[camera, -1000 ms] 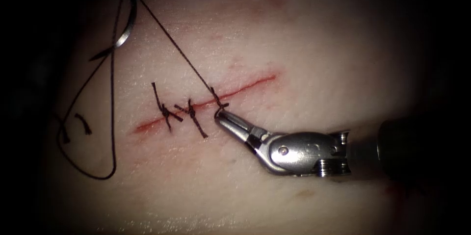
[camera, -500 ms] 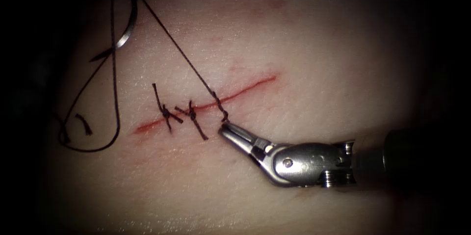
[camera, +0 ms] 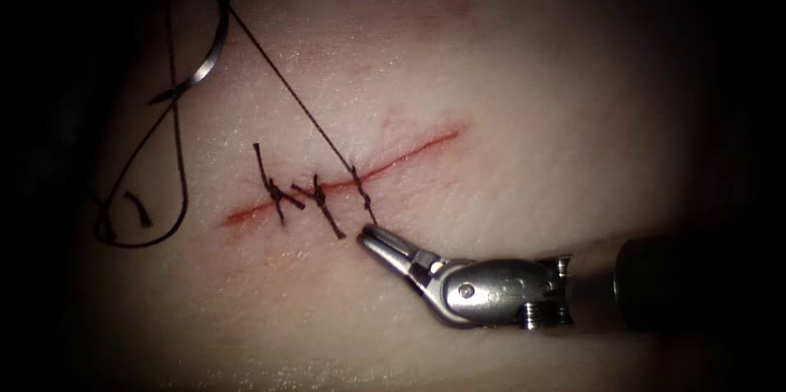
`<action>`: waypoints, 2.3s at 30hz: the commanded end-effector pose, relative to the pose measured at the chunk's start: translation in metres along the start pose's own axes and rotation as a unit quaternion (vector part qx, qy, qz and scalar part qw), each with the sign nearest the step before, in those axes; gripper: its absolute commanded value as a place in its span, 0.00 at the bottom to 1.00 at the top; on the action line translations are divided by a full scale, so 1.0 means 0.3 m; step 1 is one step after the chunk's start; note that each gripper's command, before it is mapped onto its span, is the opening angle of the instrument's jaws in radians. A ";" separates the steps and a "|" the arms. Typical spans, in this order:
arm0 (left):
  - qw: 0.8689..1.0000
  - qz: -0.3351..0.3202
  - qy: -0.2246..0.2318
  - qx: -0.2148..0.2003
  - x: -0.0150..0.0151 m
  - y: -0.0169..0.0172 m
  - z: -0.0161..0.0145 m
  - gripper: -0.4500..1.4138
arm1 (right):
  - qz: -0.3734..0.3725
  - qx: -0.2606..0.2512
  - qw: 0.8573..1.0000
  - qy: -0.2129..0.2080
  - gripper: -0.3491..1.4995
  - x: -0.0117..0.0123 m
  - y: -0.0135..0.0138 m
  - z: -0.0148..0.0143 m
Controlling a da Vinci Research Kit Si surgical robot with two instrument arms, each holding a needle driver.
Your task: Wound Closure
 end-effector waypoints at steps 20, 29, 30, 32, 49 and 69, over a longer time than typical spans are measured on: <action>1.000 0.003 0.027 0.004 0.002 0.002 0.000 0.00 | 0.003 0.013 1.000 0.000 0.00 -0.0003 -0.0047 -0.0001; 0.992 -0.028 0.120 -0.035 0.015 0.014 -0.011 0.00 | 0.017 0.007 1.000 0.004 0.73 0.0077 -0.0006 0.0043; 0.989 -0.029 0.135 -0.044 0.016 0.016 -0.012 0.00 | 0.018 0.007 1.000 0.003 0.77 0.0083 -0.0005 0.0047; 0.983 -0.042 0.164 -0.067 0.021 0.020 -0.014 0.00 | 0.020 0.006 1.000 0.003 0.84 0.0096 0.0001 0.0054; 0.905 -0.126 0.333 -0.232 0.064 0.058 -0.052 0.00 | 0.031 0.083 0.996 -0.018 0.75 0.0267 0.0110 0.0067; 0.869 -0.150 0.367 -0.296 0.077 0.067 -0.071 0.00 | 0.015 0.219 0.973 -0.063 0.08 0.0178 0.0033 0.0378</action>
